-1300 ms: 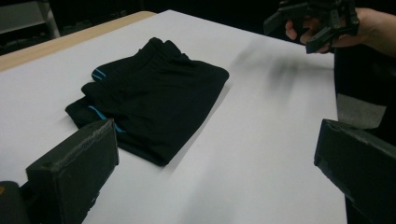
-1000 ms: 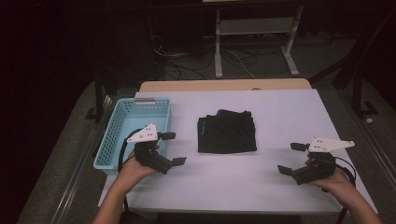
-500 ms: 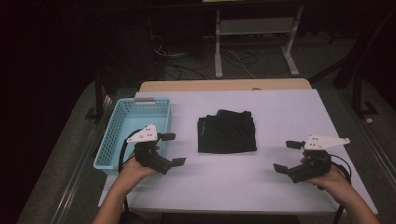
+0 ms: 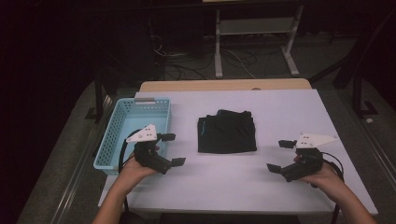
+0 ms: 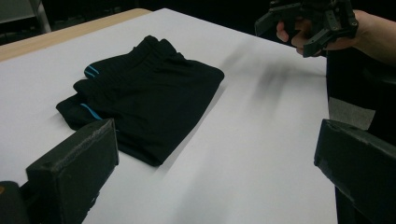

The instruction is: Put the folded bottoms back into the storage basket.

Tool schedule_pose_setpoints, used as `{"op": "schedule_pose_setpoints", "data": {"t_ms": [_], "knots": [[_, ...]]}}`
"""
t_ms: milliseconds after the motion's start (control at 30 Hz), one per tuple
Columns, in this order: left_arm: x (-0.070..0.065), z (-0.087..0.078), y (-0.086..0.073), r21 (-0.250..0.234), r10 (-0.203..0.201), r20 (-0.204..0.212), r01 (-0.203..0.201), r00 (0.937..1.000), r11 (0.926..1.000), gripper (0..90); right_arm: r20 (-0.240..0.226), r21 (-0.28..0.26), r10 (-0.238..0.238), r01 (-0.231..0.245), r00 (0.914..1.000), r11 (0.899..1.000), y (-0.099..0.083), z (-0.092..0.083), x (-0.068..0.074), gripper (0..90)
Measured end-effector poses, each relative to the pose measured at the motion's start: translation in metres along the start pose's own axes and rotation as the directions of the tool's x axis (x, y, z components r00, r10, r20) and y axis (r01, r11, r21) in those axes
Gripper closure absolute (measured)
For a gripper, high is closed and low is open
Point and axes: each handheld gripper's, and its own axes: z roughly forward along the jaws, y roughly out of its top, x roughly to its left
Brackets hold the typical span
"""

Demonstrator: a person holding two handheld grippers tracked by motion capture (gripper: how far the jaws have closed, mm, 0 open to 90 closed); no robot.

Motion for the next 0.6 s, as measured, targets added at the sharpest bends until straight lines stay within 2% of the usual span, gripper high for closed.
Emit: {"op": "schedule_pose_setpoints", "data": {"t_ms": [167,600], "knots": [[0.0,0.0,0.0,-0.002,-0.003,0.0,0.003,1.0,1.0,0.0,-0.021,0.0,-0.004,0.004,0.9998,1.0,0.006,0.006,0.001,0.0],[0.001,0.0,0.0,-0.003,-0.009,0.006,0.009,0.9999,1.0,0.0,-0.037,-0.005,-0.002,0.002,0.9993,1.0,0.015,0.014,-0.001,0.0]]}}
